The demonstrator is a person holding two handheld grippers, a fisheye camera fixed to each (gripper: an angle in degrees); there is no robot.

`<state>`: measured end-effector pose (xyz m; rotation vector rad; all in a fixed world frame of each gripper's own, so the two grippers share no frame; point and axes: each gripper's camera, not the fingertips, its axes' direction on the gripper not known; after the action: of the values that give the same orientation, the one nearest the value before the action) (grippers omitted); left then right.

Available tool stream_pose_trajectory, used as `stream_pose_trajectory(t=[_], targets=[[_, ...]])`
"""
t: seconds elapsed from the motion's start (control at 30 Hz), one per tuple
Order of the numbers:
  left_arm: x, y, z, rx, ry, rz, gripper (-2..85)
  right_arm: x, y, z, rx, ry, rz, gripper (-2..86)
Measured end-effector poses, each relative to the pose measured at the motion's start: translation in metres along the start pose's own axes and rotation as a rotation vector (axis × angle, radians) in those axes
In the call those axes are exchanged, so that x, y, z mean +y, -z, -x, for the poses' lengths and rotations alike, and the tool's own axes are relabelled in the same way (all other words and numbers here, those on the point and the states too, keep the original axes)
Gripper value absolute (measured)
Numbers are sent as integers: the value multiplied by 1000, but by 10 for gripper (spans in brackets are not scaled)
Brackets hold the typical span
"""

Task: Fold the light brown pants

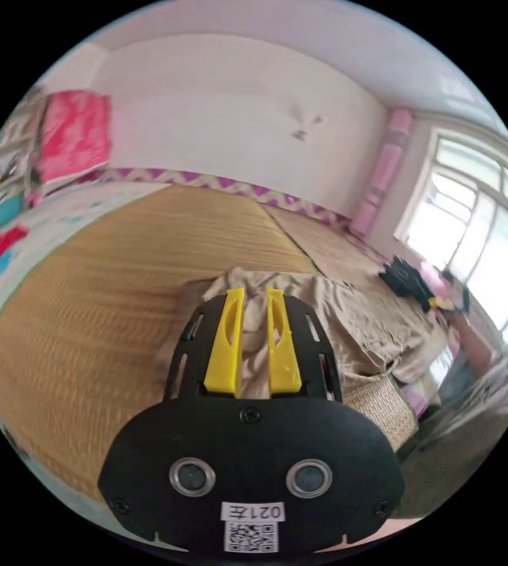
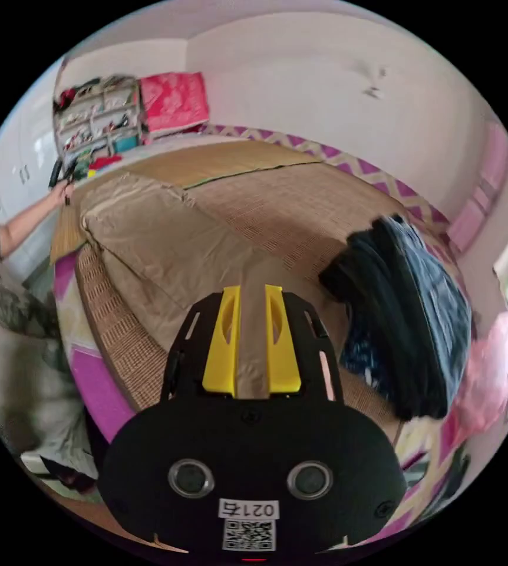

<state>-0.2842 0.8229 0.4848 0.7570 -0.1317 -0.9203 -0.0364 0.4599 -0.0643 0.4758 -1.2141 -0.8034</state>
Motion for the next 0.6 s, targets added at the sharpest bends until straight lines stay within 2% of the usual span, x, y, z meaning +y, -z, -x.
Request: stream_pose_trajectory(t=[0.07, 0.13, 0.23, 0.37, 0.47, 0.6], targets=[[-38, -47, -36, 62, -152, 68, 66, -61, -53, 12, -13, 187, 73, 74], [-84, -109, -80, 106, -318, 191, 67, -97, -88, 17, -30, 290, 123, 80], [-128, -171, -119, 119, -450, 285, 71, -143, -140, 19, -45, 404, 237, 88], [-165, -231, -141, 133, -543, 404, 80, -171, -189, 8, -103, 462, 386, 68], [-182, -266, -149, 140, -580, 474, 84, -182, -197, 4, -149, 466, 411, 14], [-198, -289, -162, 167, -633, 494, 93, -191, -186, 9, -145, 488, 388, -7]])
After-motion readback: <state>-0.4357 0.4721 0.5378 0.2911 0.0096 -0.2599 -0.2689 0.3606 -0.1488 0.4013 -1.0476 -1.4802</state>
